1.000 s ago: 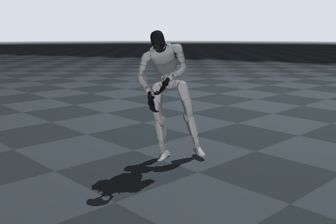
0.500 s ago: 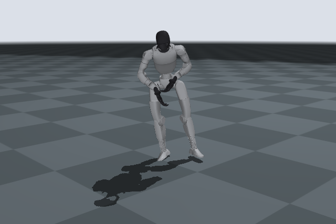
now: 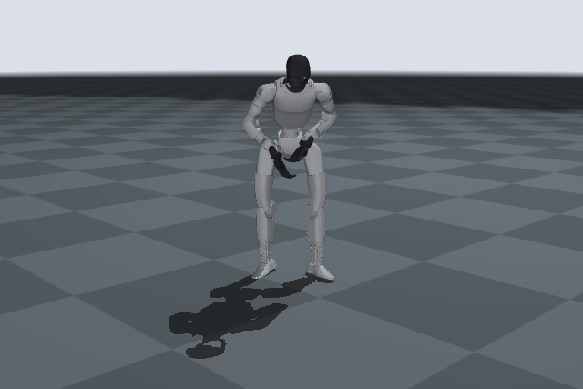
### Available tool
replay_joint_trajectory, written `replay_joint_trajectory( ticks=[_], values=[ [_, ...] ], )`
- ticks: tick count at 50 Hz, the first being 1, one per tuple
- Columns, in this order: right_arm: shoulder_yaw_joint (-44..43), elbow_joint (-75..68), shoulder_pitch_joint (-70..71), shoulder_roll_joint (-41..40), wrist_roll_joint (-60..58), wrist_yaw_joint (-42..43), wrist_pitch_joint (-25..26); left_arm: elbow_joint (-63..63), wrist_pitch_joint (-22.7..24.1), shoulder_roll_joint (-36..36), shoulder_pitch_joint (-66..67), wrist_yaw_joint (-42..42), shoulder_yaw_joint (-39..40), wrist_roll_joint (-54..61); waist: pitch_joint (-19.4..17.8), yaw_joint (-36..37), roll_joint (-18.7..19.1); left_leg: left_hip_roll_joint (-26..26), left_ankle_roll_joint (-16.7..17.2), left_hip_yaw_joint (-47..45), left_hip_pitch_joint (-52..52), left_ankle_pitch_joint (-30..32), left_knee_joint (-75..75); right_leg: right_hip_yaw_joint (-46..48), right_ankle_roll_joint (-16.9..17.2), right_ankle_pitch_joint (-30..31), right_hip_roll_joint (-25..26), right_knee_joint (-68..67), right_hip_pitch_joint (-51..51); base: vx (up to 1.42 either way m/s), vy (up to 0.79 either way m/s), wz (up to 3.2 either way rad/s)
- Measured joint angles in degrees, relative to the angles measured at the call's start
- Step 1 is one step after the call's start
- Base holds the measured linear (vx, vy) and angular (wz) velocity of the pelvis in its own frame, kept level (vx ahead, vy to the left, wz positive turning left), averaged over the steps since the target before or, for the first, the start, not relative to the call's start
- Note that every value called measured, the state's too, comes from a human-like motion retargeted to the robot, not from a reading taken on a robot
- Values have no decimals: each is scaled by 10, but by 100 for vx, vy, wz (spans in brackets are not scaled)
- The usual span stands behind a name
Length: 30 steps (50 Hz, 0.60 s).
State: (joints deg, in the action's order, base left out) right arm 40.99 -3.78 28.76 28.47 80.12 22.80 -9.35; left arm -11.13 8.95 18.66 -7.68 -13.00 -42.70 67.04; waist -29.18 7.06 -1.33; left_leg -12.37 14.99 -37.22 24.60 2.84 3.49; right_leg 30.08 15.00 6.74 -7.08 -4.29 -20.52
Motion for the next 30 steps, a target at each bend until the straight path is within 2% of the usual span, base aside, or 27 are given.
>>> replay_joint_trajectory(
  ticks=[3,5,7,8,9,10,13,15,18,20,22,23,25,28,30],
  values=[
    [16,-25,16,-9,-21,-2,1,-16,-3,5,-17,49,11,11,-1,20,-3,-4,0,12,11,-24,31,7,0,5,-6,0,6,8,23,23],
    [9,-95,59,-34,-30,30,-5,23,17,-32,-67,17,4,13,-3,30,3,1,-5,22,14,-33,40,12,0,9,-15,-5,10,7,24,36],
    [-10,-216,135,-64,-68,48,13,86,30,-61,-151,-12,-3,-3,-5,37,0,21,-15,36,5,-28,20,17,0,14,-30,-9,18,6,29,58],
    [-16,-289,176,-76,-88,59,33,128,35,-78,-199,-51,-7,-4,-6,38,-3,54,-28,47,-30,8,-59,16,0,24,-38,3,31,7,31,72],
    [-25,-370,222,-85,-111,60,53,179,36,-95,-250,-74,-10,-10,-6,42,-4,70,-36,57,-43,19,-85,18,-1,28,-47,1,37,8,32,79],
    [-37,-457,269,-92,-137,55,75,235,36,-112,-302,-89,-13,-19,-6,45,-4,78,-41,67,-45,17,-85,20,-3,29,-58,-8,41,3,24,68],
    [-69,-678,403,-78,-185,40,108,469,12,-162,-473,-132,-25,-94,-6,70,5,71,-51,93,-34,23,-85,21,-40,24,-60,-57,17,-3,10,58],
    [-101,-742,445,-57,-192,52,95,627,-5,-198,-565,-173,-35,-166,-6,80,12,67,-55,116,-28,26,-85,5,-53,18,-59,-95,-3,0,4,77],
    [-113,-662,408,-32,-121,39,58,734,-29,-223,-614,-217,-45,-248,-6,77,19,66,-56,156,-22,27,-85,-51,-47,12,-44,-128,-32,6,-1,103],
    [-96,-543,339,-21,-53,13,33,677,-24,-203,-581,-206,-45,-258,-6,68,20,69,-54,182,-23,26,-85,-92,-35,11,-31,-123,-40,12,-4,127],
    [-76,-401,252,-25,-26,-2,-5,519,0,-143,-481,-149,-38,-228,-6,43,7,68,-39,206,12,-21,3,-106,-15,-4,-36,-136,-51,17,-5,157],
    [-67,-337,206,-23,-25,-10,-14,450,-14,-112,-430,-104,-34,-249,-6,36,5,70,-34,218,12,-33,21,-114,-6,-5,-34,-123,-44,19,-8,129],
    [-21,-209,123,-12,-10,-12,-33,317,-11,-51,-338,-86,-29,-212,-6,29,-1,92,-39,239,-47,18,-85,-142,-1,28,-21,-36,-21,18,-14,87],
    [7,-87,25,-20,-13,-15,-24,186,-9,24,-199,-50,-6,-184,-6,28,-6,82,-12,263,-56,19,-85,-147,0,56,3,21,-22,13,-34,90],
    [9,-38,-22,-27,-30,-24,-20,132,-2,62,-120,-22,8,-186,-6,25,-8,82,0,268,-20,-2,-28,-142,0,64,7,13,-55,2,-35,110]
  ],
)
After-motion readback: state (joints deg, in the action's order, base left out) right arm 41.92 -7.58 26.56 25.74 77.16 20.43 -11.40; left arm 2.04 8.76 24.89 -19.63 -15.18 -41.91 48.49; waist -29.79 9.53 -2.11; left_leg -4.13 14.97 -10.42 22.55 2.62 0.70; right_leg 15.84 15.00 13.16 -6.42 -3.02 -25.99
